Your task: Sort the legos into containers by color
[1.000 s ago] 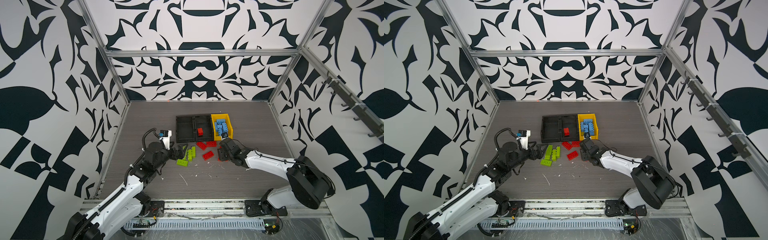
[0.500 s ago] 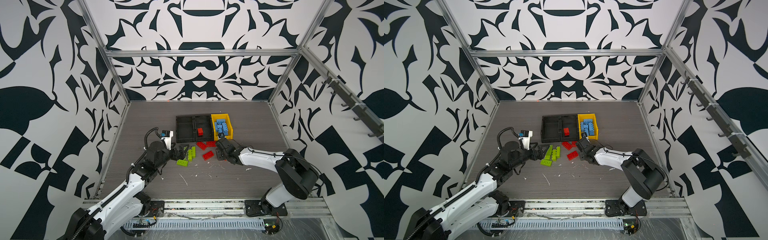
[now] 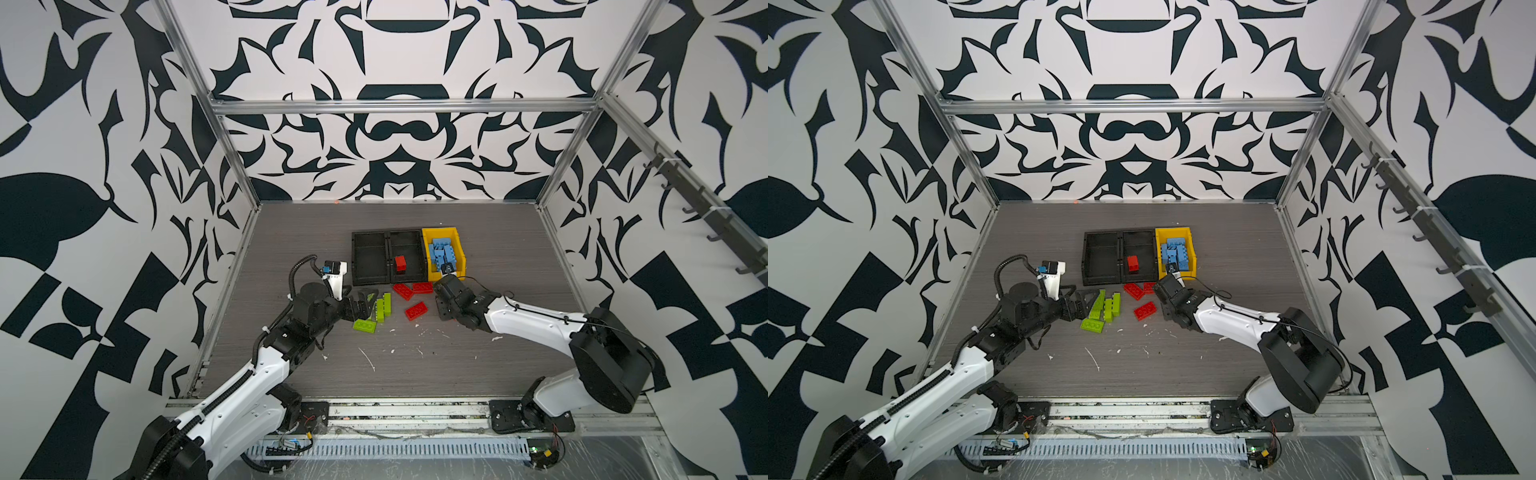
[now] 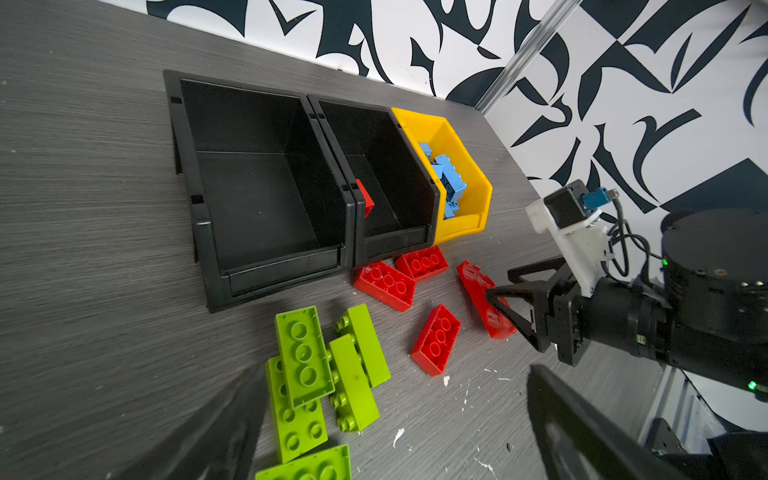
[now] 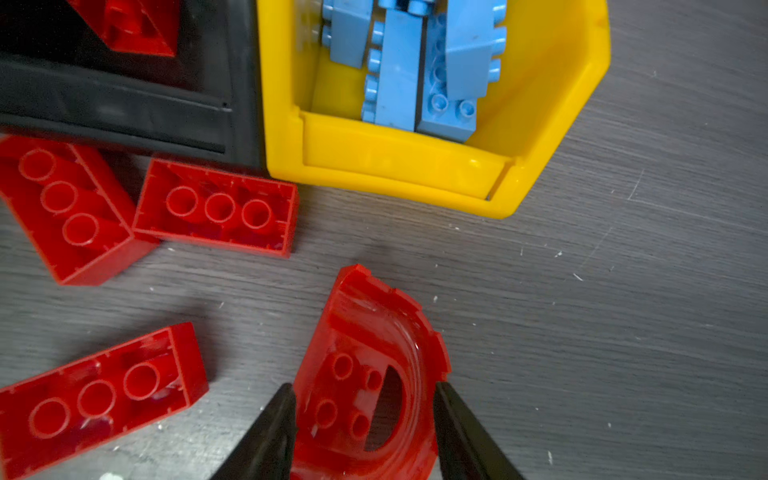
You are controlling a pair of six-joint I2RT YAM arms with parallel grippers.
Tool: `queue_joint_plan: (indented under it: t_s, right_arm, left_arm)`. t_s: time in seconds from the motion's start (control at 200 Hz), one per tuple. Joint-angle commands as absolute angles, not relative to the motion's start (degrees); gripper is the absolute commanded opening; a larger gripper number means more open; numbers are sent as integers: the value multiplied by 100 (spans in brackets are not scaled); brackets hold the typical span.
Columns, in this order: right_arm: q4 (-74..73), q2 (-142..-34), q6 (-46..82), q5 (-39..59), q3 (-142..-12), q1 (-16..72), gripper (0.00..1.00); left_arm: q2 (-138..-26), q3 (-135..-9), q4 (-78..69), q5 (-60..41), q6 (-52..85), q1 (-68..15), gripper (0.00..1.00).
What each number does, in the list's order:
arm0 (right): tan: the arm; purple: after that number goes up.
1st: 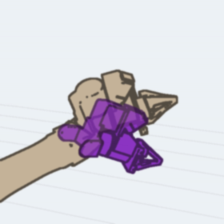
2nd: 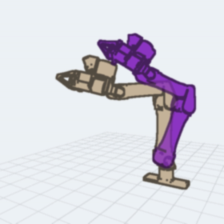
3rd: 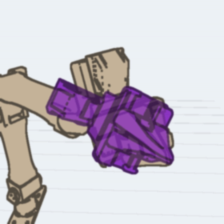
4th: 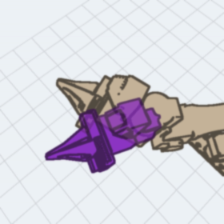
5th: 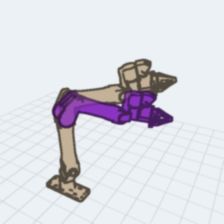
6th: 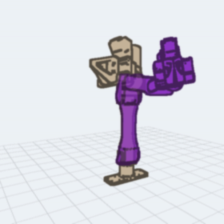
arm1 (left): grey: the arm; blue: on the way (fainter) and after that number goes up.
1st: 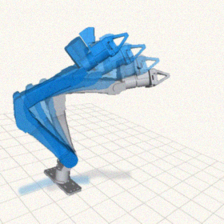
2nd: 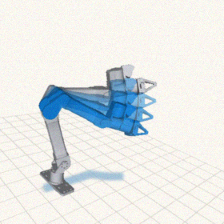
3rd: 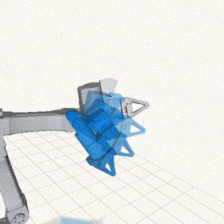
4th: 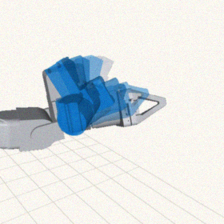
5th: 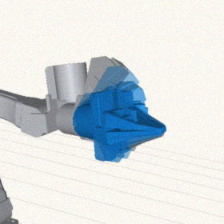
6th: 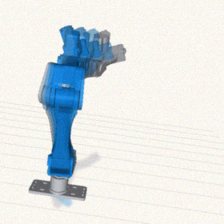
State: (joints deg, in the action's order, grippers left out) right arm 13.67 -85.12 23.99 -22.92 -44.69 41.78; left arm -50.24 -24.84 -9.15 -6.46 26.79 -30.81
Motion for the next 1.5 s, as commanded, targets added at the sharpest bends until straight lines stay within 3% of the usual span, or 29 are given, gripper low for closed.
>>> queue_joint_plan:
  t_s: [0.0, 0.47, 0.845, 1.145, 1.495]
  right_arm:
    - [1469, -8546, 2462, -2310, -4658, 4221, 54]
    - [1368, -9105, 2568, -2369, -4925, 4356, 49]
    - [1456, -8595, 2715, -2457, -4993, 4622, 50]
    - [1169, -9019, 2896, -2372, -4994, 4658, 43]
    - [644, -9269, 3049, -2245, -4690, 4653, 42]
  left_arm:
    - [-5036, -2548, -961, -696, 2663, -3064, 100]
    - [-5036, -2547, -961, -700, 2675, -3061, 100]
    - [-5017, -2549, -961, -712, 2687, -3060, 100]
    - [-5062, -2549, -974, -714, 2690, -3061, 100]
    - [-5067, -2545, -971, -712, 2691, -3060, 100]
